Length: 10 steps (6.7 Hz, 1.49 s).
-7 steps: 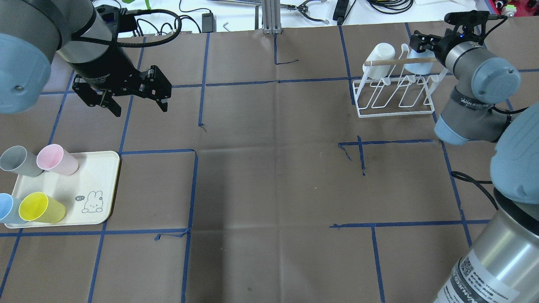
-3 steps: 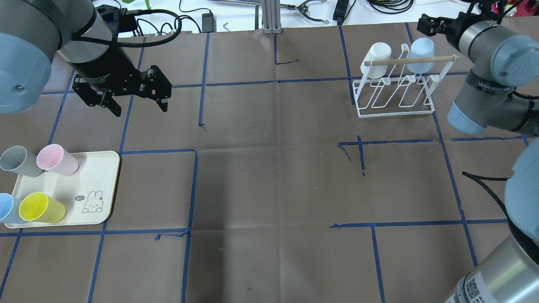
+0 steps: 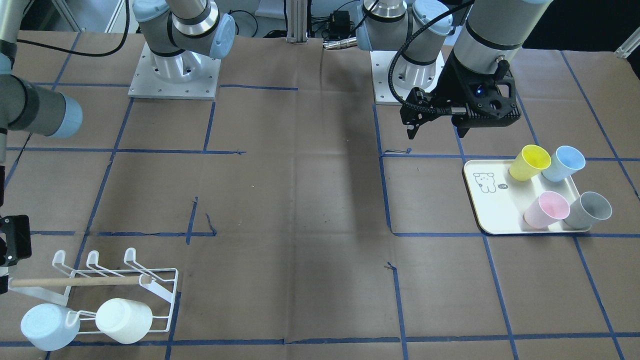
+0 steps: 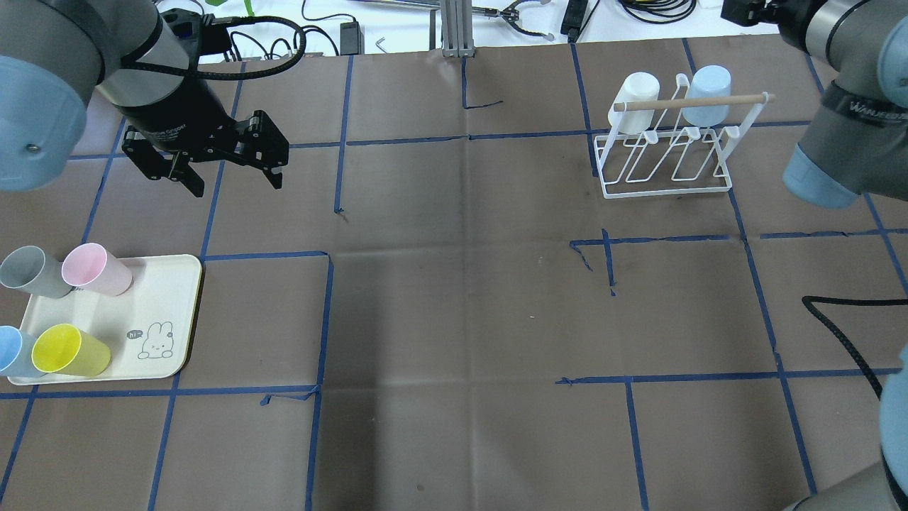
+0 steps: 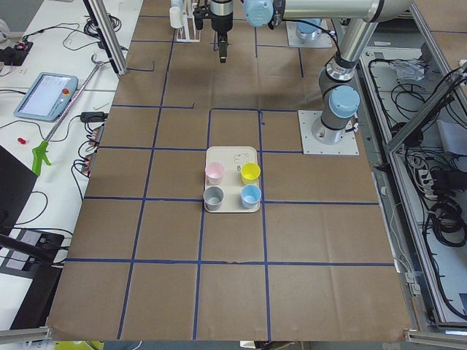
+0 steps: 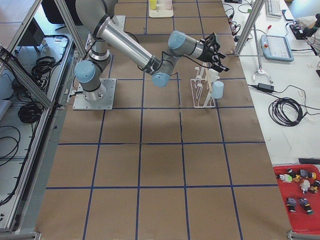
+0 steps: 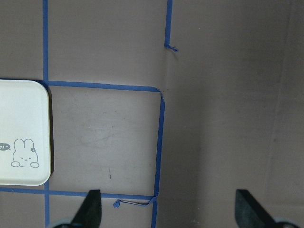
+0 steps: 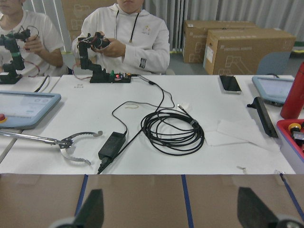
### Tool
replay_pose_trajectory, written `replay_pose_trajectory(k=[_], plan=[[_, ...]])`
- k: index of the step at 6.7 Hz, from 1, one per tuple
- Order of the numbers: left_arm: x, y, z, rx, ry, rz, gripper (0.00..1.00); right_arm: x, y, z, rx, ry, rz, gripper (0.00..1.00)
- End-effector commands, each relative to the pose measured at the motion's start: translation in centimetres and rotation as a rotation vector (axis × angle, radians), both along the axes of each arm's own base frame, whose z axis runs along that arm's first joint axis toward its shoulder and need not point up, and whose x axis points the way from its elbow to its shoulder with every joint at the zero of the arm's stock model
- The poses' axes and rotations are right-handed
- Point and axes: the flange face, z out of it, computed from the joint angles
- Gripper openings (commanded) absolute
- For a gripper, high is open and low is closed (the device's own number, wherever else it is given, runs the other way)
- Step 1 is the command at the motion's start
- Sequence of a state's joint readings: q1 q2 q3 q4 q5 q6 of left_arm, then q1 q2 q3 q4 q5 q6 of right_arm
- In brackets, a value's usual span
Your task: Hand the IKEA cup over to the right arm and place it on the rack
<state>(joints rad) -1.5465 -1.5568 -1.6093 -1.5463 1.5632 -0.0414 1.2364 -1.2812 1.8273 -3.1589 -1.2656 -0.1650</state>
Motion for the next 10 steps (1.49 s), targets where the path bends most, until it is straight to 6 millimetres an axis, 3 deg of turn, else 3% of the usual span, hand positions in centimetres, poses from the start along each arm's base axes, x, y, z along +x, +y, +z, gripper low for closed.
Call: replay_pose_trajectory(k=[1, 3, 5, 8, 10], plan=[[0.0, 0.0, 0.0, -0.001, 0.000, 0.005, 1.00, 4.0, 1.6, 3.3, 0.156, -0.052, 0.050, 1.00], [0.0, 0.0, 0.0, 0.002, -0.001, 0.029, 1.00, 5.0, 2.8, 3.5, 0.350, -0.052, 0.008, 1.00], [0.3, -0.2, -0.1, 0.002, -0.032, 0.029, 1.00, 7.0, 6.0, 4.4, 0.563, -0.069, -0.013, 1.00], [0.2, -0.5, -0.1, -0.016, -0.029, 0.039, 1.00, 13.0, 11.7, 4.9, 0.827, -0.048, -0.054, 1.00], [0.2, -0.5, -0.1, -0.015, -0.029, 0.039, 1.00, 15.1, 13.2, 5.3, 0.913, -0.057, -0.093, 1.00]])
